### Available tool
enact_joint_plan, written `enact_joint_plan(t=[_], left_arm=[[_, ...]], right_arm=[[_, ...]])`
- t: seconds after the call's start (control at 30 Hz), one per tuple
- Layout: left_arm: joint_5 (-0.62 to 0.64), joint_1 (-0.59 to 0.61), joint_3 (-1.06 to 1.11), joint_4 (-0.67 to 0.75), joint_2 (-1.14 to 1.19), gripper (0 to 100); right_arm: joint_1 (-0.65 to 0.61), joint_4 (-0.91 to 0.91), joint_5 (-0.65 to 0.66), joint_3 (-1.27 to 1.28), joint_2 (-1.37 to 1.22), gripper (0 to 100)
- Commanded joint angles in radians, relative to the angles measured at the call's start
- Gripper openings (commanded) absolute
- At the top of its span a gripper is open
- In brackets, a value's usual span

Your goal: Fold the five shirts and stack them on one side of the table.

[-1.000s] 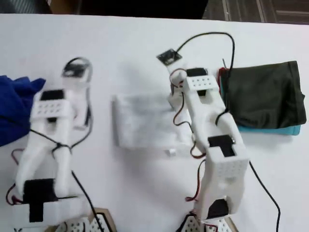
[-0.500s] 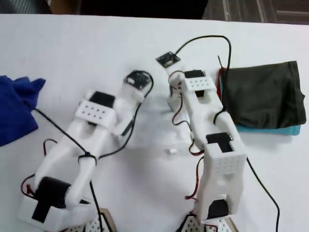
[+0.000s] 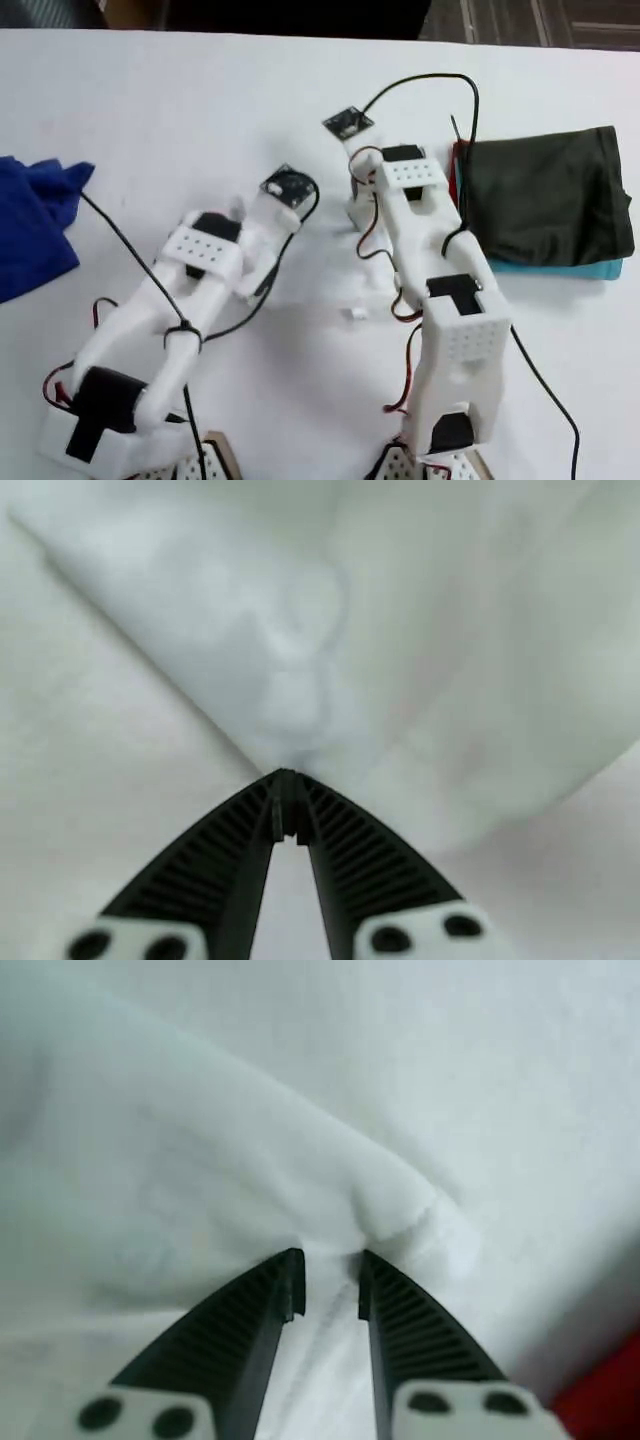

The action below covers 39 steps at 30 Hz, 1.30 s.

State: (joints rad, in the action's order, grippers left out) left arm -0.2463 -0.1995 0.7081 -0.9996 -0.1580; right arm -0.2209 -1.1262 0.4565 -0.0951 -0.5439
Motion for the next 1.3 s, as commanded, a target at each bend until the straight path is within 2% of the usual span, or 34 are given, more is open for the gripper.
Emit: enact_joint_plan(t=[0.0, 0.13, 0.3, 0.5, 0.73, 0.9, 1.1, 1.27], left_arm=[[-0.005, -0.003, 0.07, 0.12, -0.034, 3], [-0.011, -0.002, 0.136, 0.16, -0.034, 3], [-0.089, 0.006, 0.193, 0.155, -0.04, 3], [-0.095, 0.005, 0.189, 0.112, -0.043, 3], [-0.103, 0.011, 0.035, -0.015, -0.16, 3], [-0.097, 0.103, -0.105, -0.025, -0.272, 3], [-0.094, 0.169, -0.17, 0.17, -0.143, 2], [0.005, 0.164, -0.383, 0.167, 0.153, 2]], right_arm=[[0.008, 0.021, 0.003, -0.025, -0.008, 10.4], [0.008, 0.021, 0.003, -0.025, -0.008, 10.4], [0.01, 0.022, 0.009, -0.04, -0.008, 10.4], [0.01, 0.019, 0.009, -0.107, -0.005, 10.4], [0.01, -0.104, 0.003, -0.133, 0.107, 10.4], [0.028, -0.206, 0.003, -0.095, 0.282, 10.4], [0.042, -0.234, 0.009, 0.186, 0.516, 10.4], [0.05, -0.028, 0.048, 0.608, 0.725, 10.4]])
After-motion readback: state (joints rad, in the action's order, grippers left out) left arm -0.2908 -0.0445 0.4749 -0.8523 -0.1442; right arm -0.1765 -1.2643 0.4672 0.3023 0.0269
